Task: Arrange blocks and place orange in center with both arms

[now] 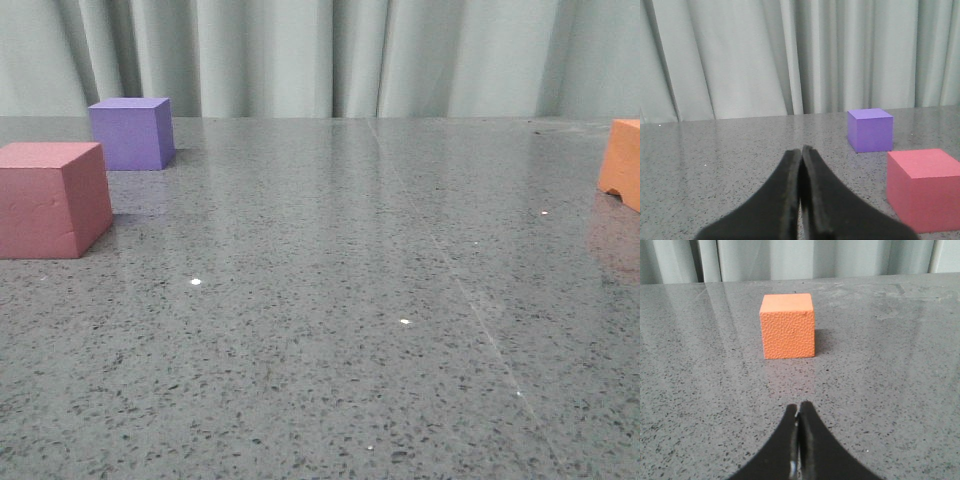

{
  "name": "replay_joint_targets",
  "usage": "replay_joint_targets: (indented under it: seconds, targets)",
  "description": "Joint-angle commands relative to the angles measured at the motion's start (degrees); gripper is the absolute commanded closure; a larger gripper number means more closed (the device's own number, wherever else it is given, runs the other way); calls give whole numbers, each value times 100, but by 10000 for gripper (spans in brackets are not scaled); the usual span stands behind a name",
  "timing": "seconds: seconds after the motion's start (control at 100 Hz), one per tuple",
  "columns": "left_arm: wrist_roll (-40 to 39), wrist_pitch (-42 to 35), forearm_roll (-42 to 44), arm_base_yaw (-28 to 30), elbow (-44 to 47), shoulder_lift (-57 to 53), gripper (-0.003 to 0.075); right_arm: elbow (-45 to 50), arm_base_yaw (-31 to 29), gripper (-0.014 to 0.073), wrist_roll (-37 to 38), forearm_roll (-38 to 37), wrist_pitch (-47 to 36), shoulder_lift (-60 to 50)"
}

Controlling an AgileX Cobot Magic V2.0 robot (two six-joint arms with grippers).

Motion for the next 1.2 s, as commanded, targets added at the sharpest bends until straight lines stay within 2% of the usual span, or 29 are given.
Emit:
replay_joint_targets:
  seconds: [0.0,0.67,0.78,0.87,0.93,1.02,1.19]
  targets:
    - [-47,-424,-45,17,320,-196,739,-81,-18,661,-48,-15,-485,-50]
    - [-47,-424,-45,17,320,-196,739,-81,-18,661,-48,-15,-497,-50]
    - [-47,-424,-45,17,320,-196,739,-81,-18,661,-48,-15,-902,-50]
    - [-47,-424,-45,17,320,-196,739,-99,-18,661,-48,-15,-1698,-50]
    - [-47,-424,-45,17,320,-196,739,-199,-18,661,-48,-15,-1873,-37]
    - [-47,-424,-45,17,320,-196,739,-629,-18,661,-42,-15,-1463,52]
    - [-47,-424,-45,17,320,-196,739,-2006,-18,661,-37,7,444,795]
